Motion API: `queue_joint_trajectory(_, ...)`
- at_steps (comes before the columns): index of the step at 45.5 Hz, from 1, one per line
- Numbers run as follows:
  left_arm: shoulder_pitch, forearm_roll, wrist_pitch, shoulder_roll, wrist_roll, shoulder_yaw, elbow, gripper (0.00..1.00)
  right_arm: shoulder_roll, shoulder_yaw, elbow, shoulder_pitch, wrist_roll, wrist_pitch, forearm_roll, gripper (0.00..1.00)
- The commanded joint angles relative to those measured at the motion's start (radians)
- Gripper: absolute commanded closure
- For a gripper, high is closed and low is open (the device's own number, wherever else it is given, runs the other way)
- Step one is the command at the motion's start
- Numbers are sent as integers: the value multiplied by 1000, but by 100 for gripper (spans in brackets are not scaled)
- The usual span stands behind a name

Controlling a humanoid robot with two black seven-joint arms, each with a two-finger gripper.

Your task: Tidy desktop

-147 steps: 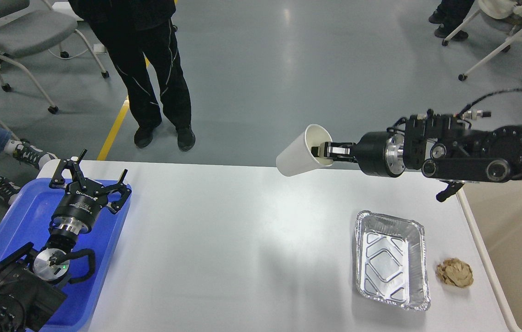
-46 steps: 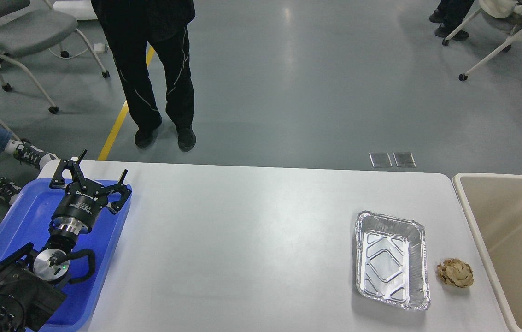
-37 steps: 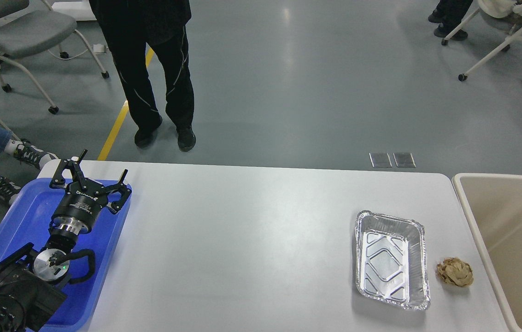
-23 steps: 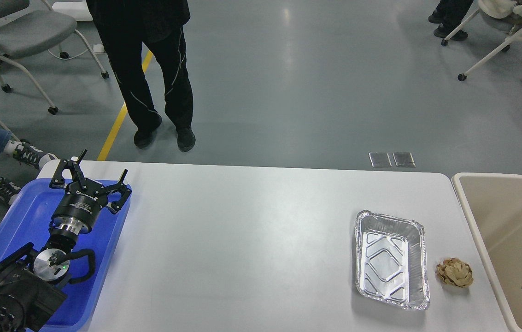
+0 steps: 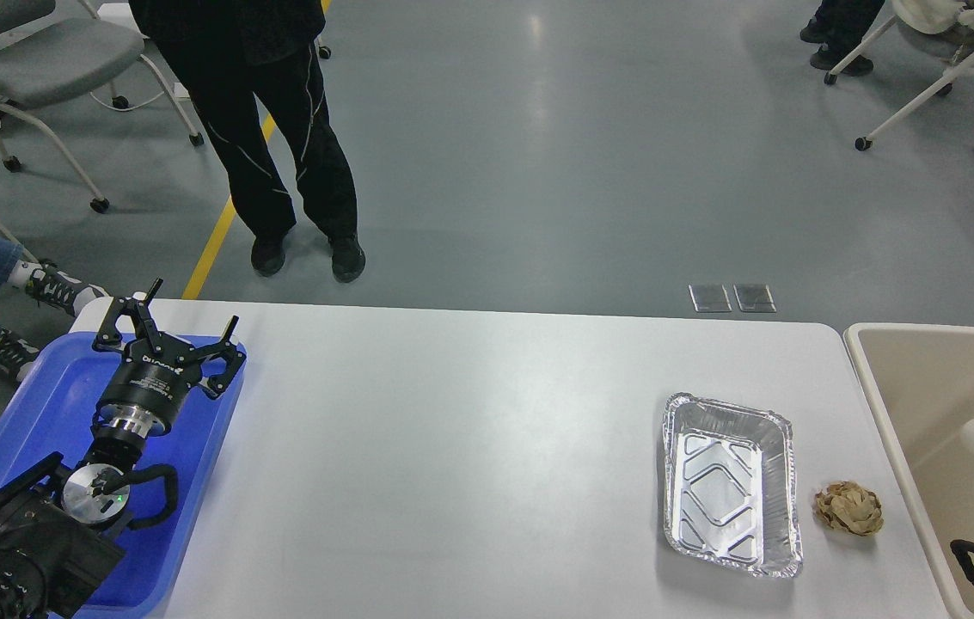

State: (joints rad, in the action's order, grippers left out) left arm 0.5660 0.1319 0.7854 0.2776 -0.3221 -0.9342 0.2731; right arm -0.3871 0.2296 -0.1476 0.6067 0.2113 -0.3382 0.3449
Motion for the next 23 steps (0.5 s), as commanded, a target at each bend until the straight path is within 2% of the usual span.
queue_joint_trajectory(1,0,0,0,0,0,0,0,0,8,-3,42,1,0,-4,-50,1)
queue_joint_trajectory(14,0,0,0,0,0,0,0,0,-6,-21,28,45,0,13,-99,0)
queue_joint_trajectory(23,0,0,0,0,0,0,0,0,-91,-99,3,151,5,15,-101,0)
